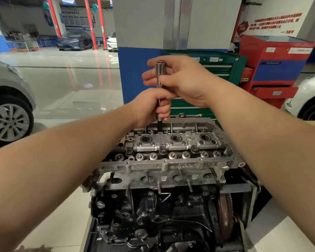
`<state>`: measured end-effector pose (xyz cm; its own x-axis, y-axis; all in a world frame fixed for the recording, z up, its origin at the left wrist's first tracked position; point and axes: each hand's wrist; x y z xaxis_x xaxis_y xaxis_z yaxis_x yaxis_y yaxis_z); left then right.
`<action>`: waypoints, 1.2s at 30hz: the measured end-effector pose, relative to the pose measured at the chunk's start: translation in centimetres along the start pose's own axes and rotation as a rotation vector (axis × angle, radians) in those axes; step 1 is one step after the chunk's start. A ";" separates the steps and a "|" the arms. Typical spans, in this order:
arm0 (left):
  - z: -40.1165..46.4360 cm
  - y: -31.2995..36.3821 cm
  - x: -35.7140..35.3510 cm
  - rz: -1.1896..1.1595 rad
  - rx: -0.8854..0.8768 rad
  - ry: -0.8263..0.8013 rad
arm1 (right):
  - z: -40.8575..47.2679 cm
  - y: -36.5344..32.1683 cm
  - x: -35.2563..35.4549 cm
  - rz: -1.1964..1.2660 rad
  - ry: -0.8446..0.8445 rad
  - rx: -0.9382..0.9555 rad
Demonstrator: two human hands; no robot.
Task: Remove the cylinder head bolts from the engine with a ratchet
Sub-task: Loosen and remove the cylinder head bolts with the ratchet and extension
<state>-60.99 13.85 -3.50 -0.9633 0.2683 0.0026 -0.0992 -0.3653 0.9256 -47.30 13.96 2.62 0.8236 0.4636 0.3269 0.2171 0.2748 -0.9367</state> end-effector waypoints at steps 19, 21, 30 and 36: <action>-0.1 -0.3 0.1 0.093 0.002 0.056 | 0.0 0.0 -0.2 -0.226 0.243 0.010; -0.9 -0.9 -1.3 0.271 -0.160 0.353 | 0.4 -0.3 -0.7 -0.491 0.497 0.014; -0.2 -0.4 -3.8 0.242 -0.130 0.442 | 0.6 0.2 -1.4 -0.214 0.487 0.005; 0.7 0.3 -0.2 -0.007 -0.010 0.010 | -0.1 0.5 0.2 -0.018 0.070 0.003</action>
<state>-60.63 14.34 -2.97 -0.9650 0.2623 -0.0072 -0.1081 -0.3724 0.9218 -46.95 14.11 2.17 0.8542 0.3983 0.3342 0.2309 0.2854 -0.9302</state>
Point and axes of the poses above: each hand's wrist, its own z-axis towards the middle knuckle, its own x-axis out of the back of the hand, y = z × x, and after that the axes turned 14 degrees about -x, right-handed
